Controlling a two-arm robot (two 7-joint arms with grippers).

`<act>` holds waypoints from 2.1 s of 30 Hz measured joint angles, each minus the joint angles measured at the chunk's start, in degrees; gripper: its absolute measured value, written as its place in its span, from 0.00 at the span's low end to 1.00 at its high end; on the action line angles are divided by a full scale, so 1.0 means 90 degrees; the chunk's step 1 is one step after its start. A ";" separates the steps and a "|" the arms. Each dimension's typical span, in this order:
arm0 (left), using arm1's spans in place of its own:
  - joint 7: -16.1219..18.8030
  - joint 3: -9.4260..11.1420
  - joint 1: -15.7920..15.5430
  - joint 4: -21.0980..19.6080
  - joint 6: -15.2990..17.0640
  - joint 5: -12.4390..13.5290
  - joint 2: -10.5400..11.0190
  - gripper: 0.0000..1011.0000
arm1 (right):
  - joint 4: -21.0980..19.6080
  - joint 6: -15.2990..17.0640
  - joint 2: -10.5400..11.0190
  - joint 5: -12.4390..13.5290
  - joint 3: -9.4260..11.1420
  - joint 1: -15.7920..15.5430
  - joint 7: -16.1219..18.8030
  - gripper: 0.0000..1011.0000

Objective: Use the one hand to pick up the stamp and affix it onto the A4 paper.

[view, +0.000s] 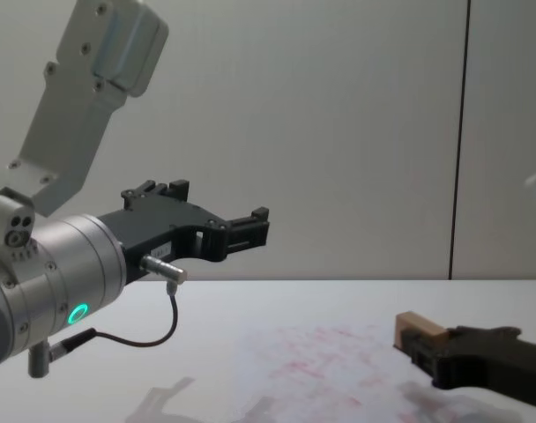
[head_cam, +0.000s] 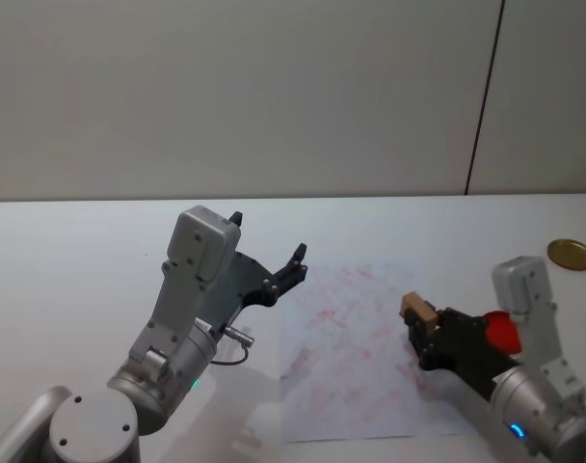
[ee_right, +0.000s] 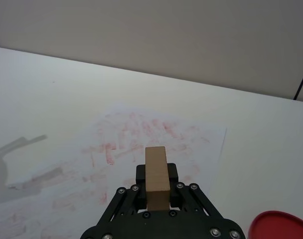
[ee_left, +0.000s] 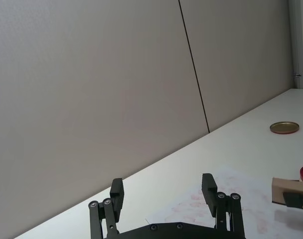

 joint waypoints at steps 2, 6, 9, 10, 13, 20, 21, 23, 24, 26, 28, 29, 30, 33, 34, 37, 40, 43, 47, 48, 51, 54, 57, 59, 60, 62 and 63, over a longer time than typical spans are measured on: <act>0.0000 0.0000 0.0000 0.0000 0.0000 0.0000 0.0000 0.98 | 0.0023 0.0017 -0.0024 0.0003 -0.0021 0.0007 0.0005 0.22; 0.0000 0.0000 0.0000 0.0000 0.0000 0.0000 0.0000 0.98 | 0.0109 0.0051 -0.0086 0.0003 -0.0073 0.0035 0.0008 0.22; 0.0000 0.0000 0.0000 0.0000 0.0000 0.0000 0.0000 0.98 | 0.0183 0.0068 -0.0123 -0.0004 -0.0102 0.0061 0.0005 0.22; 0.0000 0.0000 0.0000 0.0000 0.0000 0.0000 0.0000 0.98 | 0.0200 0.0070 -0.0133 -0.0007 -0.0109 0.0067 0.0004 0.22; 0.0000 0.0000 0.0000 0.0000 0.0000 0.0000 0.0000 0.98 | 0.0270 0.0090 -0.0166 -0.0031 -0.0133 0.0094 -0.0001 0.22; 0.0000 0.0000 0.0000 0.0000 0.0000 0.0000 0.0000 0.98 | 0.0392 0.0187 -0.0211 -0.0112 -0.0176 0.0139 0.0042 0.22; 0.0000 0.0000 0.0000 0.0000 0.0000 0.0000 0.0000 0.98 | 0.0400 0.0199 -0.0213 -0.0121 -0.0179 0.0142 0.0050 0.22; 0.0000 0.0000 0.0000 0.0000 0.0000 0.0000 0.0000 0.98 | 0.0412 0.0220 -0.0216 -0.0136 -0.0184 0.0146 0.0062 0.22; 0.0000 0.0000 0.0000 0.0000 0.0000 0.0000 0.0000 0.98 | 0.0423 0.0248 -0.0219 -0.0154 -0.0189 0.0150 0.0080 0.22; 0.0000 0.0000 0.0000 0.0000 0.0000 0.0000 0.0000 0.98 | 0.0431 0.0290 -0.0219 -0.0179 -0.0193 0.0159 0.0102 0.22; 0.0000 0.0000 0.0000 0.0000 0.0000 0.0000 0.0000 0.98 | 0.0433 0.0319 -0.0219 -0.0197 -0.0195 0.0165 0.0117 0.22; 0.0000 0.0000 0.0000 0.0000 0.0000 0.0000 0.0000 0.98 | 0.0434 0.0341 -0.0219 -0.0214 -0.0196 0.0171 0.0132 0.22; 0.0000 0.0000 0.0000 0.0000 0.0000 0.0000 0.0000 0.98 | 0.0434 0.0353 -0.0219 -0.0223 -0.0197 0.0173 0.0140 0.22; 0.0000 0.0000 0.0000 0.0000 0.0000 0.0000 0.0000 0.98 | 0.0432 0.0408 -0.0216 -0.0260 -0.0197 0.0186 0.0170 0.22; 0.0000 0.0000 0.0000 0.0000 0.0000 0.0000 0.0000 0.98 | 0.0431 0.0419 -0.0214 -0.0267 -0.0196 0.0190 0.0180 0.22; 0.0000 0.0000 0.0000 0.0000 0.0000 0.0000 0.0000 0.98 | 0.0421 0.0477 -0.0209 -0.0304 -0.0193 0.0203 0.0213 0.22; 0.0000 0.0000 0.0000 0.0000 0.0000 0.0000 0.0000 0.98 | 0.0410 0.0528 -0.0200 -0.0334 -0.0191 0.0214 0.0242 0.22; 0.0000 0.0000 0.0000 0.0000 0.0000 0.0000 0.0000 0.98 | 0.0400 0.0555 -0.0195 -0.0349 -0.0189 0.0220 0.0257 0.22; 0.0000 0.0000 0.0000 0.0000 0.0000 0.0000 0.0000 0.98 | 0.0381 0.0574 -0.0184 -0.0348 -0.0188 0.0222 0.0276 0.22; 0.0000 0.0000 0.0000 0.0000 0.0000 0.0000 0.0000 0.98 | 0.0367 0.0569 -0.0178 -0.0331 -0.0185 0.0217 0.0280 0.22; 0.0000 0.0000 0.0000 0.0000 0.0000 0.0000 0.0000 0.98 | 0.0330 0.0505 -0.0166 -0.0278 -0.0173 0.0203 0.0282 0.22; 0.0000 0.0000 0.0000 0.0000 0.0000 0.0000 0.0000 0.98 | 0.0259 0.0386 -0.0147 -0.0203 -0.0142 0.0185 0.0273 0.22; 0.0000 0.0000 0.0000 0.0000 0.0000 0.0000 0.0000 0.98 | 0.0167 0.0220 -0.0122 -0.0102 -0.0103 0.0162 0.0244 0.22; 0.0000 0.0000 0.0000 0.0000 0.0000 0.0000 0.0000 0.98 | 0.0077 0.0091 -0.0095 -0.0020 -0.0063 0.0141 0.0212 0.22; 0.0000 0.0000 0.0000 0.0000 0.0000 0.0000 0.0000 0.98 | 0.0057 0.0050 -0.0086 0.0006 -0.0054 0.0134 0.0199 0.22; 0.0000 0.0000 0.0000 0.0000 0.0000 0.0000 0.0000 0.98 | -0.0034 -0.0066 -0.0052 0.0085 -0.0008 0.0113 0.0156 0.22; 0.0000 0.0000 0.0000 0.0000 0.0000 0.0000 0.0000 0.98 | -0.0062 -0.0114 -0.0040 0.0118 0.0008 0.0104 0.0135 0.22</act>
